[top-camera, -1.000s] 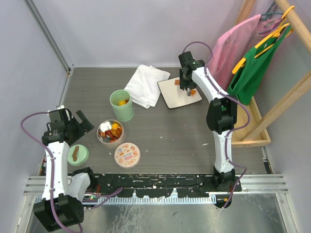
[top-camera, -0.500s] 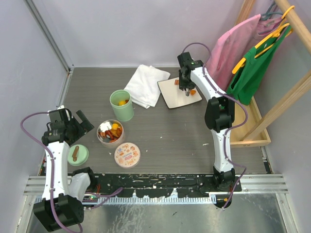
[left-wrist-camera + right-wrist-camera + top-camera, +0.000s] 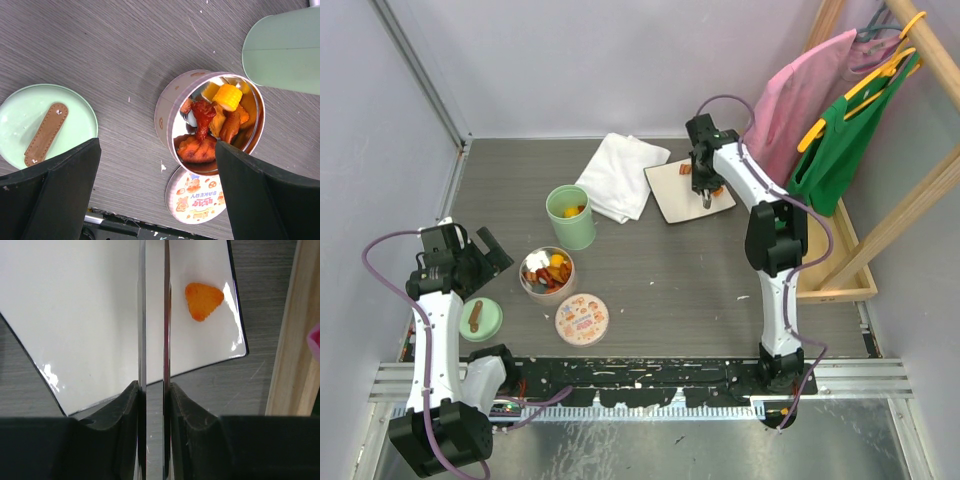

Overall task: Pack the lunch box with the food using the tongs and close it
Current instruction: Place the fake food in the packing box.

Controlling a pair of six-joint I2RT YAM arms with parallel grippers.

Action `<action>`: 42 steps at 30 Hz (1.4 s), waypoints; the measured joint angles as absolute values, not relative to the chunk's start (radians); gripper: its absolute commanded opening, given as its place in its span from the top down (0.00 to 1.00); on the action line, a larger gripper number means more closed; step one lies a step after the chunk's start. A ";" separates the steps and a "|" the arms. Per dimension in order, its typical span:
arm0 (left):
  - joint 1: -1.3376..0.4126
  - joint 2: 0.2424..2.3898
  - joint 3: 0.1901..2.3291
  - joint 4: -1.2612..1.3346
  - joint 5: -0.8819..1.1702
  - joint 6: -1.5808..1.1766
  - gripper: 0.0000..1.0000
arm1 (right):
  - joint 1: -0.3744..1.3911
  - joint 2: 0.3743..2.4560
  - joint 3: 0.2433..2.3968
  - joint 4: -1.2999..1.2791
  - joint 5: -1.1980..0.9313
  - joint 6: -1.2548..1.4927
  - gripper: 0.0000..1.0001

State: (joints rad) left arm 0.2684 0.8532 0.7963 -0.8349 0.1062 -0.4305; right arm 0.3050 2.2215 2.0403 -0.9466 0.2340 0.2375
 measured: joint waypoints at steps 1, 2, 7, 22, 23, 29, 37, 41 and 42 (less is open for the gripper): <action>0.268 0.853 0.796 -0.834 0.106 -0.430 0.02 | 0.306 2.202 2.021 -0.944 0.233 0.237 0.76; 0.268 0.853 0.796 -0.835 0.106 -0.430 0.02 | 0.306 2.182 2.004 -0.946 0.231 0.237 0.76; 0.268 0.853 0.796 -0.835 0.106 -0.430 0.02 | 0.315 2.038 1.924 -0.944 0.200 0.238 0.76; 0.268 0.853 0.796 -0.835 0.109 -0.430 0.02 | 0.549 1.718 1.664 -0.926 -0.016 0.250 0.75; 0.268 0.853 0.796 -0.835 0.109 -0.430 0.02 | 0.570 1.705 1.645 -0.924 -0.029 0.255 0.74; 0.268 0.853 0.796 -0.835 0.109 -0.430 0.02 | 0.678 1.633 1.548 -0.920 -0.092 0.277 0.74; 0.268 0.853 0.796 -0.835 0.109 -0.430 0.02 | 0.863 1.617 1.512 -0.910 -0.134 0.316 0.73; 0.268 0.853 0.796 -0.835 0.109 -0.430 0.02 | 0.961 1.645 1.555 -0.896 -0.156 0.340 0.73; 0.268 0.853 0.796 -0.835 0.109 -0.430 0.02 | 0.982 1.662 1.577 -0.889 -0.160 0.344 0.73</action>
